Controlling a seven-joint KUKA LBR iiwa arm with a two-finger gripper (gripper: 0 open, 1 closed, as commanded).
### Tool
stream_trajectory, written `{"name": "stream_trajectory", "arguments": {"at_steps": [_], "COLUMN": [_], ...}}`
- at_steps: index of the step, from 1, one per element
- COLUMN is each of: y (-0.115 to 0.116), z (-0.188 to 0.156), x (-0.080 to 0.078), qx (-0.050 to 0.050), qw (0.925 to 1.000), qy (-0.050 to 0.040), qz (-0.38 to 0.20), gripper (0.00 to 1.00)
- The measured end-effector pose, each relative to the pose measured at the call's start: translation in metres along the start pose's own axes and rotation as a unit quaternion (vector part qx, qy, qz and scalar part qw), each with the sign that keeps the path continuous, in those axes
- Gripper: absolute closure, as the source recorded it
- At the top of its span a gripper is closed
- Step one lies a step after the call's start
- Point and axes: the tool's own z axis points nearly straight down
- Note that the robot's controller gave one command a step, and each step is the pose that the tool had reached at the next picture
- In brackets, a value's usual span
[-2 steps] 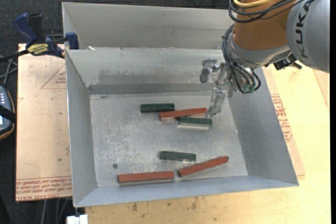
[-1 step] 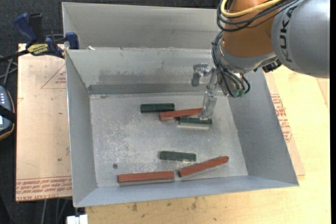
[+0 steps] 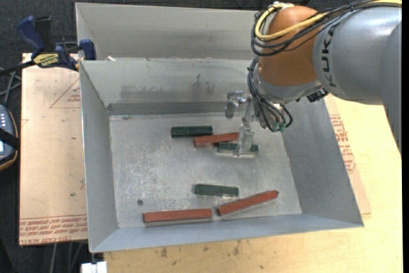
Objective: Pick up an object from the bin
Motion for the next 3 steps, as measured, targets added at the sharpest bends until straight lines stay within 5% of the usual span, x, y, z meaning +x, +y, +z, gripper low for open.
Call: {"name": "stream_trajectory", "arguments": {"at_steps": [1,2,3], "y": [0.001,0.001,0.001], "z": [0.069,0.069,-0.126], "x": [-0.029,-0.029,-0.024], "qx": [0.000,0.000,0.001], "qw": [0.9980,0.9980,0.9989], "qy": [-0.0012,-0.0012,-0.0062], "qz": [-0.064,-0.064,-0.046], "gripper": [1.00,1.00,1.00]}}
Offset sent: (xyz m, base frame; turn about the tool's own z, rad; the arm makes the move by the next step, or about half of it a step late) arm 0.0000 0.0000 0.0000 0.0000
